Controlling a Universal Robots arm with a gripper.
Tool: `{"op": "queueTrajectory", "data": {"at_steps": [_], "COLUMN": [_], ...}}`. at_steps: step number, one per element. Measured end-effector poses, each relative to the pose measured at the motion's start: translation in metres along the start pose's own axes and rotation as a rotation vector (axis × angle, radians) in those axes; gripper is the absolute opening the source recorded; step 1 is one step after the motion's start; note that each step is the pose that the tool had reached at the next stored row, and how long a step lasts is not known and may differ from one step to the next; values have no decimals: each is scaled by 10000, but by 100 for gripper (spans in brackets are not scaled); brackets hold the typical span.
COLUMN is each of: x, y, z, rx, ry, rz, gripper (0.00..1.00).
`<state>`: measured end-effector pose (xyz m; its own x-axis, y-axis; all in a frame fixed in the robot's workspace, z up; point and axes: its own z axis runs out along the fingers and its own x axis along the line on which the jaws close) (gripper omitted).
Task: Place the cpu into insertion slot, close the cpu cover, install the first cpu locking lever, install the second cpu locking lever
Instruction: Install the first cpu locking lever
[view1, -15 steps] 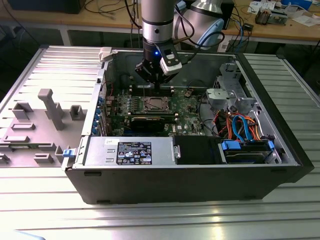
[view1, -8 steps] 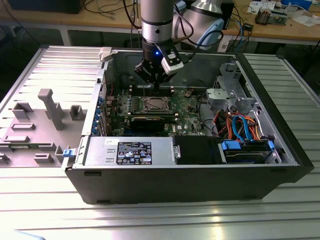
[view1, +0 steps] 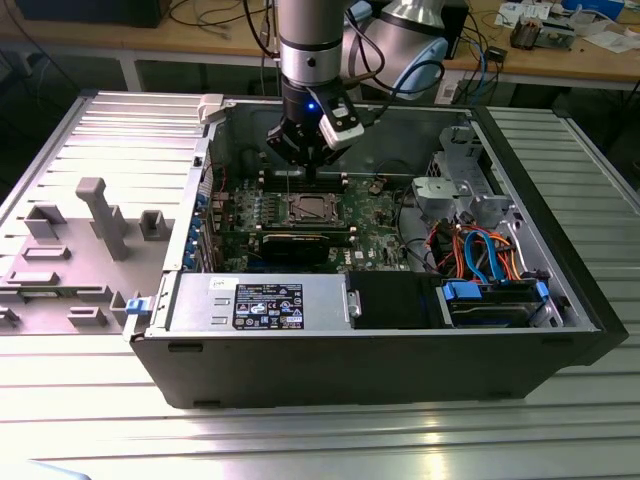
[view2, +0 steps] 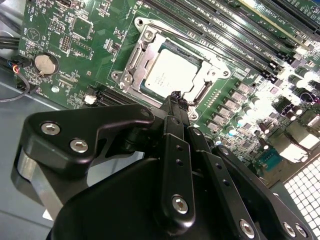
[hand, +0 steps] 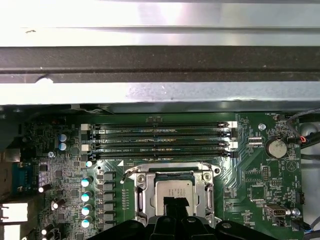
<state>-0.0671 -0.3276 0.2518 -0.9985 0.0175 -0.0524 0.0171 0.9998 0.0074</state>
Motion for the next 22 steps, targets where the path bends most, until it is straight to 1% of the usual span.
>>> {"op": "queueTrajectory", "data": {"at_steps": [10, 11, 12, 15, 19, 21, 22], "x": [2, 3, 3, 4, 92, 226, 283], "y": [0, 0, 0, 0, -1, -4, -5], "z": [0, 0, -1, -21, -35, -40, -42], "rx": [0, -3, -12, -14, -15, -16, -16], "ry": [0, 1, 1, 2, 2, 1, 2], "rz": [-9, -74, -222, -248, -249, -270, -285], "gripper": [11, 11, 11, 11, 11, 11, 11]}}
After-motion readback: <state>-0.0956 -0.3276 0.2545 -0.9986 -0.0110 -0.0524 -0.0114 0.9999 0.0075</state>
